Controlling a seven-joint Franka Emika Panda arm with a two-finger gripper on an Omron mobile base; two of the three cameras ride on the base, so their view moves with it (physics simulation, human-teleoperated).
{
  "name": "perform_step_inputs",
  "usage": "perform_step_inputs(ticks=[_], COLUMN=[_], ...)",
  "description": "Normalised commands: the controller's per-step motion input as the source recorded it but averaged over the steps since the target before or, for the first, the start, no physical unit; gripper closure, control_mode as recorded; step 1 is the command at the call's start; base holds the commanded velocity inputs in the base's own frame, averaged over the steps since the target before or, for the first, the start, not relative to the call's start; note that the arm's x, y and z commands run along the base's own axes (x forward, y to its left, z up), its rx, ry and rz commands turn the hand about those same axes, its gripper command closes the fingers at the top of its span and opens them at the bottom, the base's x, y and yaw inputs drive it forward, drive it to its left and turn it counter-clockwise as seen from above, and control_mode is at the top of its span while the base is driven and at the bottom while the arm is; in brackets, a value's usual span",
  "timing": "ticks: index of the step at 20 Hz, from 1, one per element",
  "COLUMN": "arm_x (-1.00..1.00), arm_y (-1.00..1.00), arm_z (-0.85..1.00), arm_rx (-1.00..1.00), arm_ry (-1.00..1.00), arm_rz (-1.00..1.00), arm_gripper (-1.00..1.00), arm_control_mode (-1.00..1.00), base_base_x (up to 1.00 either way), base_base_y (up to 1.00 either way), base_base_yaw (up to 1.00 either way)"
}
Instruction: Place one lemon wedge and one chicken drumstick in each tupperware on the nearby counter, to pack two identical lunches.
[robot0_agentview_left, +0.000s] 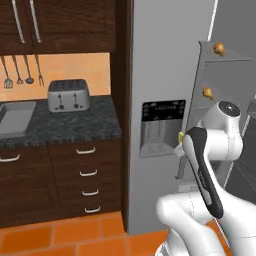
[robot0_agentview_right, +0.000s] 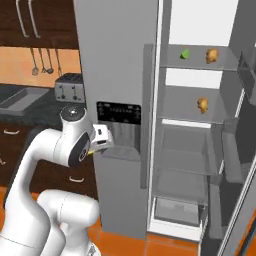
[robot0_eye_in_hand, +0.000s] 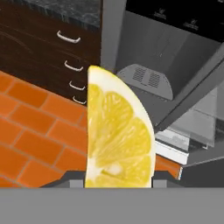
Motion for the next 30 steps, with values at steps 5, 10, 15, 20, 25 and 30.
perform_step_inputs(ticks=[5, 10, 15, 20, 25, 30], arm_x=[0.0, 0.0, 0.0, 0.0, 0.0, 0.15], arm_y=[0.0, 0.0, 0.0, 0.0, 0.0, 0.0], arm_z=[0.0, 0.0, 0.0, 0.0, 0.0, -0.11], arm_rx=[0.0, 0.0, 0.0, 0.0, 0.0, 0.0], arm_ry=[0.0, 0.0, 0.0, 0.0, 0.0, 0.02], arm_rz=[0.0, 0.0, 0.0, 0.0, 0.0, 0.0], arm_gripper=[1.0, 1.0, 1.0, 1.0, 1.0, 1.0], arm_control_mode=[1.0, 1.0, 1.0, 1.0, 1.0, -1.0], base_base_x=[0.57, 0.77, 0.66, 0.59, 0.77, 0.71], base_base_y=[1.0, 1.0, 1.0, 1.0, 1.0, 0.62], base_base_yaw=[0.0, -0.03, -0.04, -0.05, -0.09, -0.06])
